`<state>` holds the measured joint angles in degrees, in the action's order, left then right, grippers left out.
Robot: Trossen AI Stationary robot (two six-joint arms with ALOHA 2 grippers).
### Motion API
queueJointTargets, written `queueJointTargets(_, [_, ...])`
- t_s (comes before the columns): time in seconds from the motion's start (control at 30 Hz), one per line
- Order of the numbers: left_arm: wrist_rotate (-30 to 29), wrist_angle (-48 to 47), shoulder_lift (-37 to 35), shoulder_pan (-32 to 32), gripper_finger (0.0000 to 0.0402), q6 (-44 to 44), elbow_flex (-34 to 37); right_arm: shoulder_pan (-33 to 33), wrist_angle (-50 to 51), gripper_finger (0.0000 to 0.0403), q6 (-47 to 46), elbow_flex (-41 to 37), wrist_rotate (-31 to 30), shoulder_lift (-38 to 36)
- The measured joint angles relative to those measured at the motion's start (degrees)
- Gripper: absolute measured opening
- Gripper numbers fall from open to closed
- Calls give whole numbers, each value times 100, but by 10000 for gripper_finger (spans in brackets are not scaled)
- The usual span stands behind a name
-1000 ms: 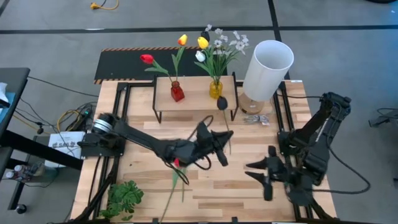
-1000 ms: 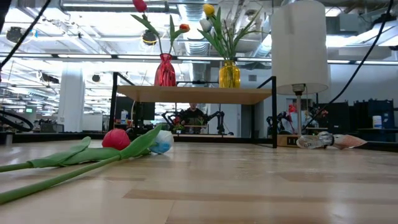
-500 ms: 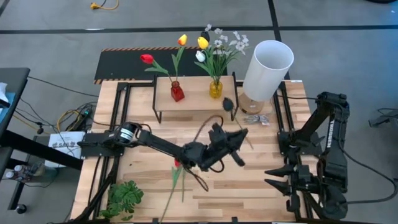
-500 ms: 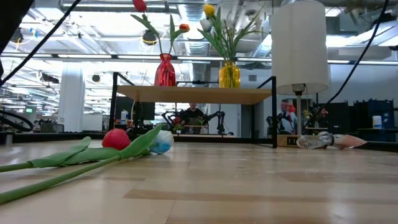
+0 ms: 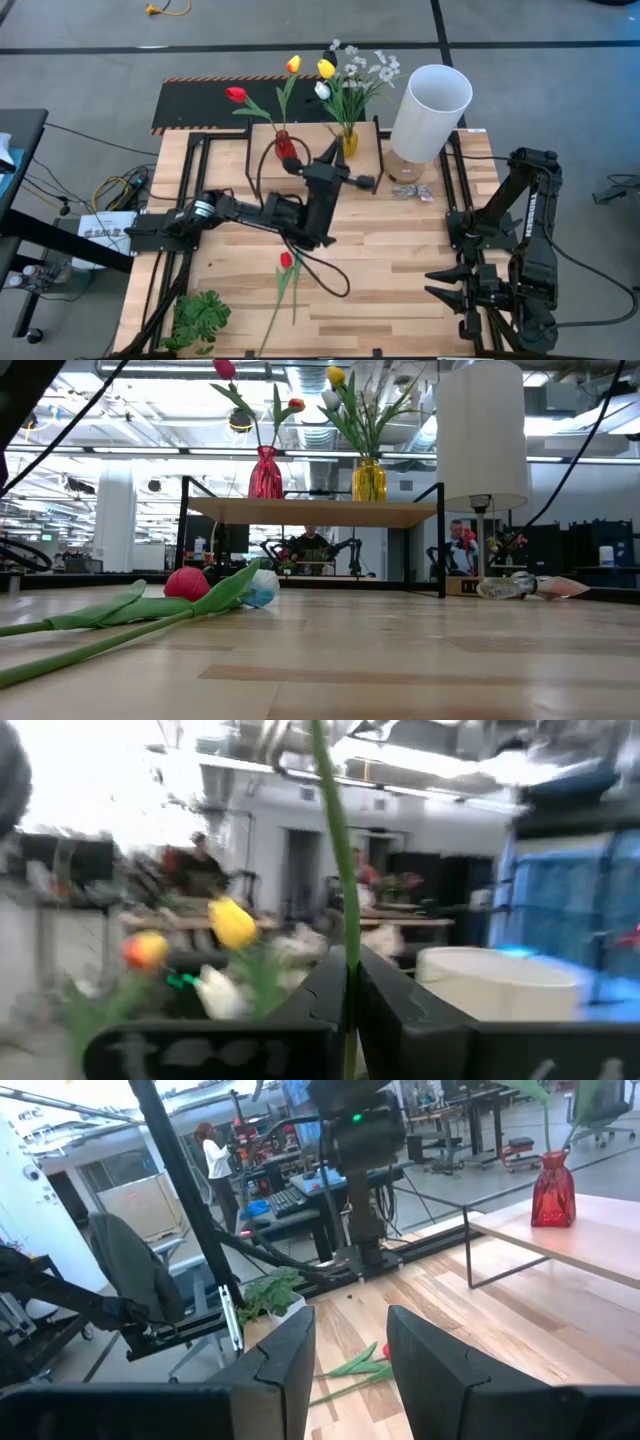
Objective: Pick and place flowers into a vace then onto a shelf
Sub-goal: Put the black tulip into the red flower vase
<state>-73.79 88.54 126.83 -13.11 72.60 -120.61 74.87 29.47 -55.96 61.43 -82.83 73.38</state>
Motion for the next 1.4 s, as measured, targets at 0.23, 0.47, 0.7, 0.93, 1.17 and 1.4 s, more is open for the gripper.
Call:
queueJointTargets(0.23, [-46,5,-61,310,0,721,1,0,-27,118,-3,0,16,0])
queueJointTargets(0.47, [-335,-195,-92,593,0,444,5,2,-151,118,29,0,24,0])
queueJointTargets(0.7, [-720,-305,-94,525,0,-363,732,-2,-112,118,92,0,20,-2])
queueJointTargets(0.93, [-783,18,-222,324,0,-275,1679,-46,-170,118,82,0,42,-2])
queueJointTargets(1.17, [-886,38,-1263,496,0,-420,2872,-46,-174,118,46,0,45,-2])
queueJointTargets(1.4, [-1098,40,-2705,733,0,-1312,4351,-183,-146,118,89,0,46,-2])
